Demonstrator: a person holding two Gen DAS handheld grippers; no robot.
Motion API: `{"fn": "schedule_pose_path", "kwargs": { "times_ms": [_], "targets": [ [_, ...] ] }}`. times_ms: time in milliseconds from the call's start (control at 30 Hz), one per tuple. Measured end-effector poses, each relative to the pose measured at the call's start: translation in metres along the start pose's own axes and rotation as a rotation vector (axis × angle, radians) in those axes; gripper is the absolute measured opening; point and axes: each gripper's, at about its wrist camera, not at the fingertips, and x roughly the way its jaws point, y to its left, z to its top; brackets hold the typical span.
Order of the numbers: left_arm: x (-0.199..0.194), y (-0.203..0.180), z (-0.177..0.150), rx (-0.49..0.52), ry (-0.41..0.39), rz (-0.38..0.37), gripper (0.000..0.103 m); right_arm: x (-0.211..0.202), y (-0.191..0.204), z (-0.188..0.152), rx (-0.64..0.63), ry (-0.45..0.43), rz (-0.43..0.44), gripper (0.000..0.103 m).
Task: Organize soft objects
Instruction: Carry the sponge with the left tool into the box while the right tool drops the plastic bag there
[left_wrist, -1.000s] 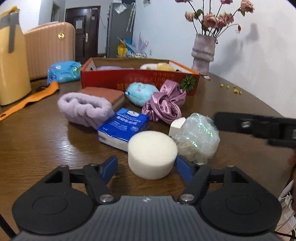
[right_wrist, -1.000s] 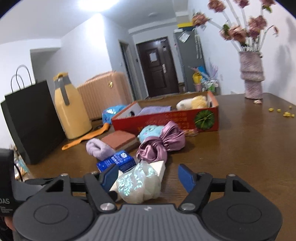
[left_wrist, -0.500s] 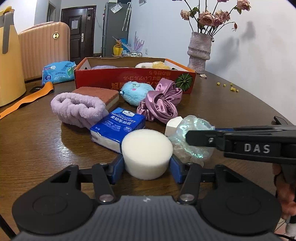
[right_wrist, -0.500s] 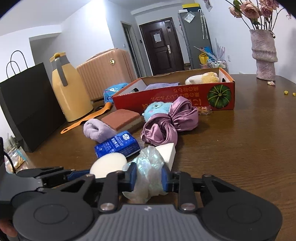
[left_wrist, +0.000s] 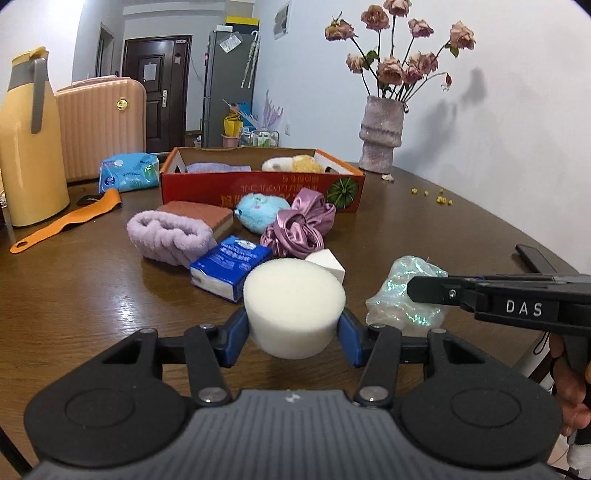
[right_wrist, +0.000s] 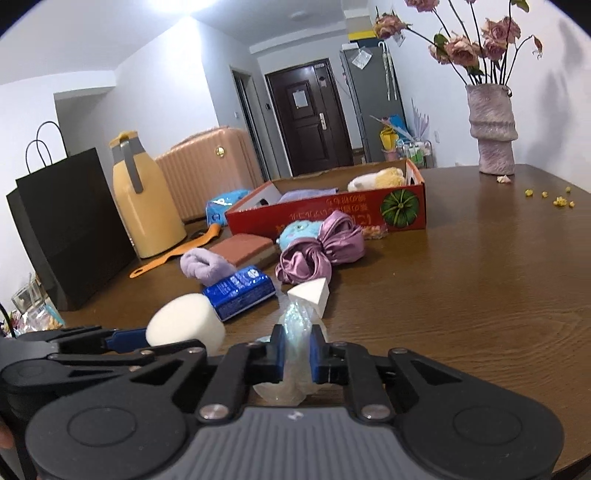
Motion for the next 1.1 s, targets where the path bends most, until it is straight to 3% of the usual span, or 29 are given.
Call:
{"fn": "schedule_pose_path", "kwargs": {
  "times_ms": [133, 233, 367, 500, 633, 700, 800, 967, 1100],
  "targets": [
    [0.0, 0.005, 0.012, 0.0, -0.021, -0.002, 0.052, 0.003, 0.003, 0.009, -0.012, -0.016, 0.007, 0.011],
    [0.005, 0.015, 0.038, 0.024, -0.045, -0.015, 0.053, 0.006, -0.001, 0.035, -0.018, -0.045, 0.046, 0.011],
    [0.034, 0.038, 0.099, 0.095, -0.085, 0.012, 0.053, 0.022, 0.002, 0.094, -0.148, -0.134, 0.024, 0.011],
    [0.091, 0.068, 0.16, 0.105, -0.06, 0.03, 0.053, 0.081, -0.004, 0.168, -0.223, -0.159, 0.022, 0.011],
    [0.181, 0.096, 0.198, 0.122, 0.048, 0.088, 0.053, 0.185, -0.026, 0.232, -0.173, -0.047, 0.017, 0.011],
    [0.222, 0.107, 0.208, 0.142, 0.089, 0.137, 0.053, 0.242, -0.036, 0.253, -0.16, 0.015, -0.019, 0.011],
    [0.267, 0.123, 0.217, 0.13, 0.159, 0.148, 0.053, 0.319, -0.047, 0.272, -0.155, 0.111, -0.072, 0.011],
    [0.303, 0.134, 0.215, 0.143, 0.229, 0.147, 0.057, 0.406, -0.066, 0.284, -0.09, 0.258, -0.113, 0.011],
    [0.306, 0.139, 0.208, 0.134, 0.232, 0.118, 0.063, 0.439, -0.07, 0.272, -0.11, 0.33, -0.148, 0.013]
  ]
}}
